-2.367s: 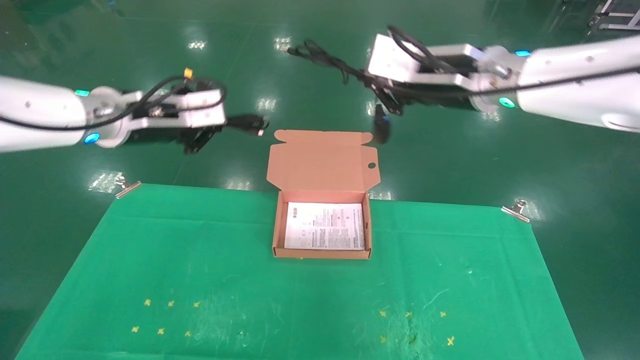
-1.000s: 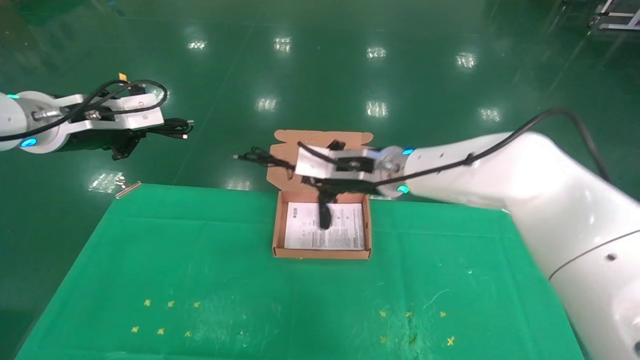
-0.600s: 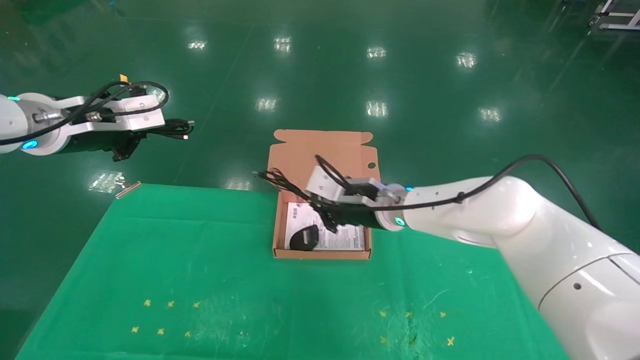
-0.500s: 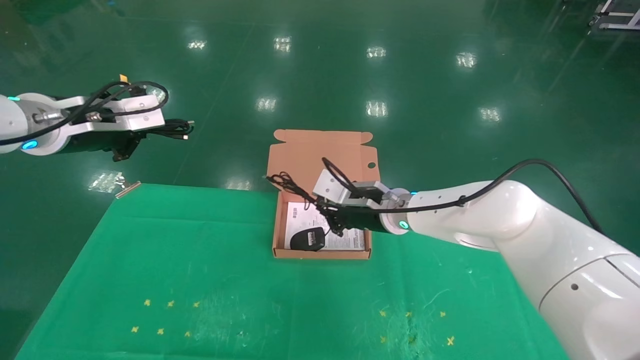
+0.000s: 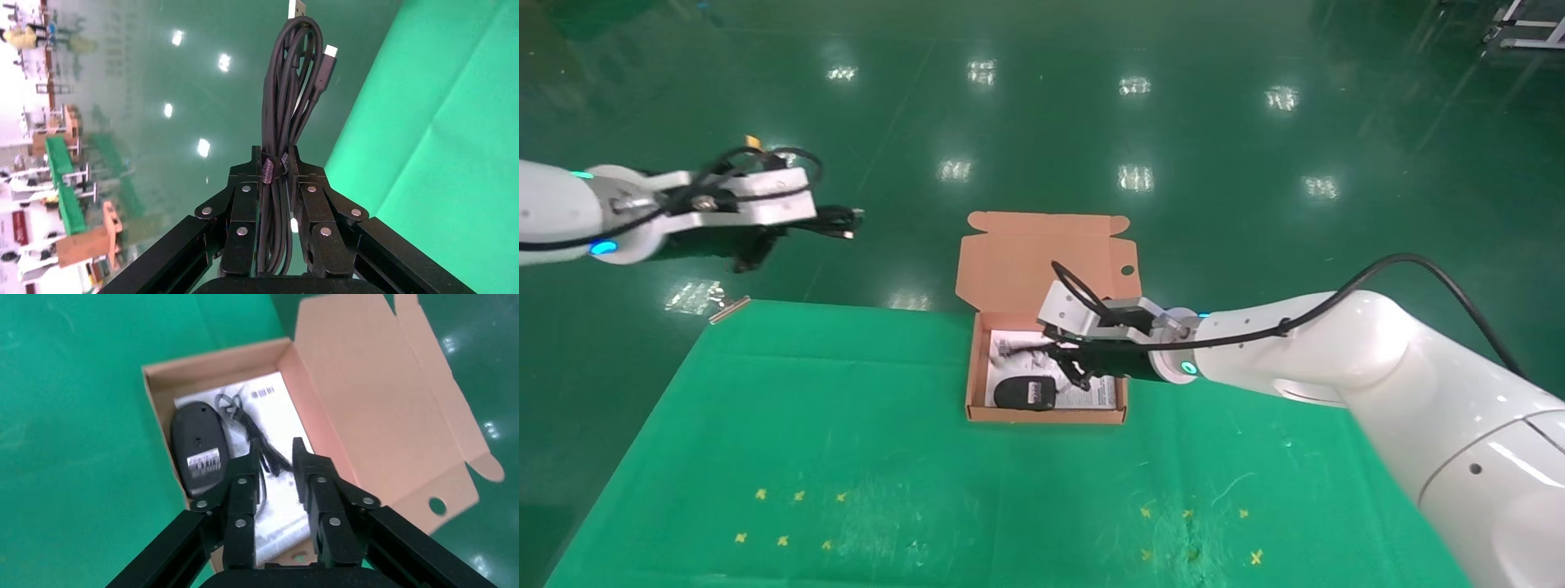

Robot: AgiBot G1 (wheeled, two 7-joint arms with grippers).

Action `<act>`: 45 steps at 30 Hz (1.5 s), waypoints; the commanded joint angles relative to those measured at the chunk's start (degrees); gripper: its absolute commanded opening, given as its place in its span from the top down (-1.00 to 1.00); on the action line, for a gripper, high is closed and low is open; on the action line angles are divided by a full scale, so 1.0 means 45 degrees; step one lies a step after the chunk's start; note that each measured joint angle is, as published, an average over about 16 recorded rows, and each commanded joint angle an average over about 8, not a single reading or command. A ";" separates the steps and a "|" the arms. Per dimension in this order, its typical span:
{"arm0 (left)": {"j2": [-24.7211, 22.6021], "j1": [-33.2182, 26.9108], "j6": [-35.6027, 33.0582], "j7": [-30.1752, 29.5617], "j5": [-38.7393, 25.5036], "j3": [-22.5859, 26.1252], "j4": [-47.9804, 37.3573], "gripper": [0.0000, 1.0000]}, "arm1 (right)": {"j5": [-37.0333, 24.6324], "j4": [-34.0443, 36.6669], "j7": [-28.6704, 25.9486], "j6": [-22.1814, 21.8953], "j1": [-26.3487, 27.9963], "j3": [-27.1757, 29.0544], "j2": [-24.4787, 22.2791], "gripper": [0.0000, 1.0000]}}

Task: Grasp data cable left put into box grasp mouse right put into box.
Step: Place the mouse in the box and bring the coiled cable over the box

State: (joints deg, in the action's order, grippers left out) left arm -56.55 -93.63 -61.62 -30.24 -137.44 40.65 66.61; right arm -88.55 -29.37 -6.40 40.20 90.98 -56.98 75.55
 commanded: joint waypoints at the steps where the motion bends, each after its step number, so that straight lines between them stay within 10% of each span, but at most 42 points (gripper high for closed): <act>1: -0.0137 0.0086 0.0131 0.0072 0.0138 0.0017 -0.0099 1.00 | -0.0022 -0.0095 -0.0074 0.0022 -0.0013 -0.0066 -0.0077 -1.00; 22: -0.4408 0.1396 0.5199 0.5026 0.3551 0.0511 -0.5679 1.00 | -0.0515 -0.3554 -0.0971 0.0037 0.0746 0.0345 -0.4528 -1.00; 34: -0.4888 0.1502 0.5971 0.7395 0.7323 0.2290 -0.6901 1.00 | -0.1323 -0.5535 -0.2446 0.0219 0.0731 0.0134 -0.5887 -1.00; 42: -0.4933 0.1412 0.6066 0.7746 0.8518 0.3170 -0.7156 -0.96 | -0.1626 -0.5950 -0.2885 0.0172 0.0708 0.0054 -0.6054 -1.00; 45: -0.4937 0.1396 0.6048 0.7758 0.8632 0.3256 -0.7207 -1.00 | -0.1659 -0.5990 -0.2912 0.0168 0.0707 0.0045 -0.6074 -1.00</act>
State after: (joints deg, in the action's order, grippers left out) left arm -78.67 -87.30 -34.38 4.62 -99.24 54.81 34.51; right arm -95.86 -56.07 -19.36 40.95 94.15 -56.75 48.36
